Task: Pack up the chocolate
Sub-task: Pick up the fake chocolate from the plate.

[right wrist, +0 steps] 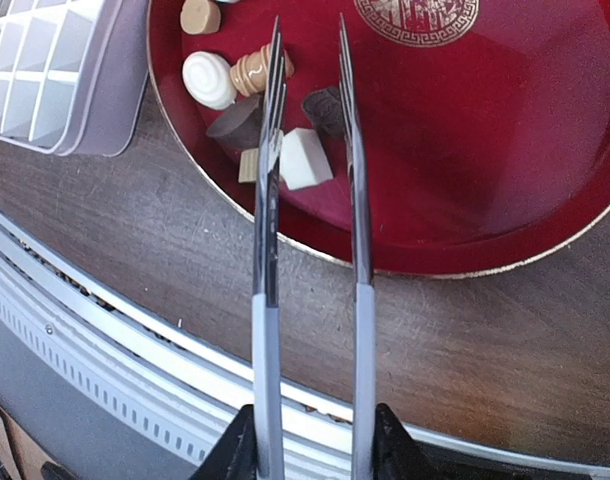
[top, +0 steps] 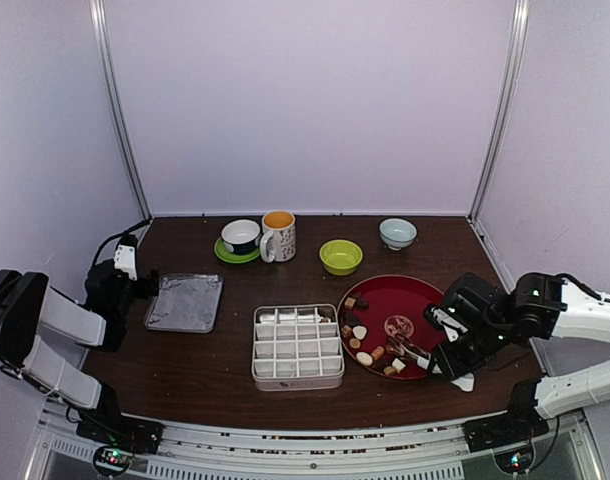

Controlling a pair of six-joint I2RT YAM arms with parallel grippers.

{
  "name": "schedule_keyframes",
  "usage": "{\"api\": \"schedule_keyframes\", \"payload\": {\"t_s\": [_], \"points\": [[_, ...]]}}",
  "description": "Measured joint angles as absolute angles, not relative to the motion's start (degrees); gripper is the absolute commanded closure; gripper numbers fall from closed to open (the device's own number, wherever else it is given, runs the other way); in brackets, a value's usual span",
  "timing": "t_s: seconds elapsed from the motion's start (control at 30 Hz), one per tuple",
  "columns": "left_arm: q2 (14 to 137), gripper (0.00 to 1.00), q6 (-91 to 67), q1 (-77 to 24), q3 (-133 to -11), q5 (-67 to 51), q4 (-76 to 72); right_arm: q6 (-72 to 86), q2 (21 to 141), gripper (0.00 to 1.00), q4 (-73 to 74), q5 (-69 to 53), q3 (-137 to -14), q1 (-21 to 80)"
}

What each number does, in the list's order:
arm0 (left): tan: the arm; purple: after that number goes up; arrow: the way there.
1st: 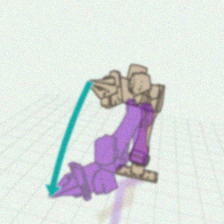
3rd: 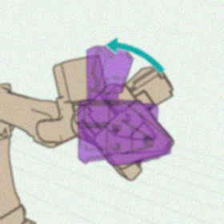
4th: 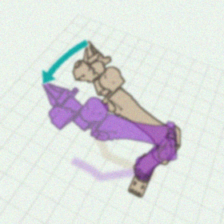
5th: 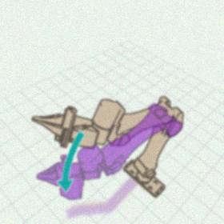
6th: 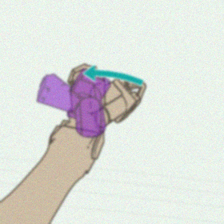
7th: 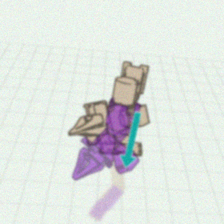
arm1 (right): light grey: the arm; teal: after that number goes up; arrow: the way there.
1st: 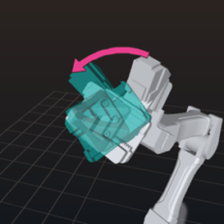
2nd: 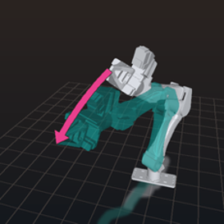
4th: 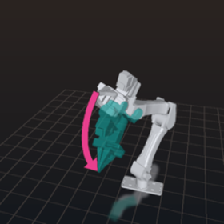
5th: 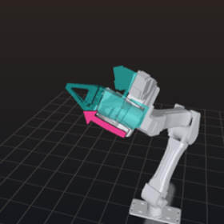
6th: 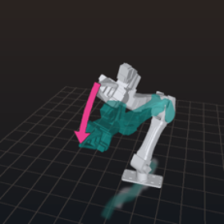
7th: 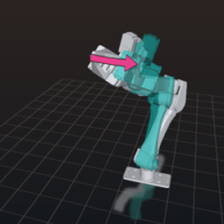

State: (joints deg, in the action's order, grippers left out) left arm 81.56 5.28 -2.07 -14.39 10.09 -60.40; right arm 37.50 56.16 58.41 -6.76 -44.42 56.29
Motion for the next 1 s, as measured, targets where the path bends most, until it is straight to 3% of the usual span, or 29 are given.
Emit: {"api": "schedule_keyframes", "payload": {"t_s": [0.4, 1.0], "points": [[81.56, 0.02, 5.28, -2.07, -14.39, 10.09, -60.42, 35.66, 56.14, 0.63, 67.92, -9.80, -50.46, 56.29], [81.56, 0.02, 5.28, -2.07, -14.39, 10.09, -60.42, 33.12, 56.58, 0.62, 70.72, -12.80, -51.09, 56.29]]}}
